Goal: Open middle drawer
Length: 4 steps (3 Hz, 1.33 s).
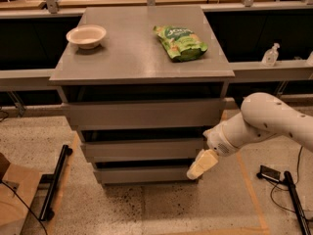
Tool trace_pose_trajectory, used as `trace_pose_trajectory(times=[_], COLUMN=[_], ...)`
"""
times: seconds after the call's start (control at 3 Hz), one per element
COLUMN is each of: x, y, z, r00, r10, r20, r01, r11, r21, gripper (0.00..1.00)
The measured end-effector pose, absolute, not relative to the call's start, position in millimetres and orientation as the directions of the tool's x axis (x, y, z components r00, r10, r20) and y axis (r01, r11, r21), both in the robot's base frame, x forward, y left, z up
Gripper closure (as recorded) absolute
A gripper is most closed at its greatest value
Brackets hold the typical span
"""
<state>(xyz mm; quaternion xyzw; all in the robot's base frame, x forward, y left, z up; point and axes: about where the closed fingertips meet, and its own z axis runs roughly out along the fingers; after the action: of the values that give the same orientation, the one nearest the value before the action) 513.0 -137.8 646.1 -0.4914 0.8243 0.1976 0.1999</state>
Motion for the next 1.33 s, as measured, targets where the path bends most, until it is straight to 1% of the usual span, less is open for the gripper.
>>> trace_pose_trajectory(times=[0.33, 0.67, 1.0, 1.33], x=[523.8, 551.3, 552.5, 549.2], y=[-126.6, -119.0, -118.5, -123.2], z=[611.4, 586.6, 581.8, 566.0], r00=[-0.431, -0.436, -0.440, -0.490], r10=[-0.726, -0.687, -0.683, -0.661], r20=[-0.536, -0.581, -0.582, -0.569], r01=[-0.891, -0.881, -0.880, -0.856], r11=[0.436, 0.456, 0.458, 0.488], r21=[0.125, 0.122, 0.128, 0.170], gripper=[0.00, 0.00, 0.00, 0.00])
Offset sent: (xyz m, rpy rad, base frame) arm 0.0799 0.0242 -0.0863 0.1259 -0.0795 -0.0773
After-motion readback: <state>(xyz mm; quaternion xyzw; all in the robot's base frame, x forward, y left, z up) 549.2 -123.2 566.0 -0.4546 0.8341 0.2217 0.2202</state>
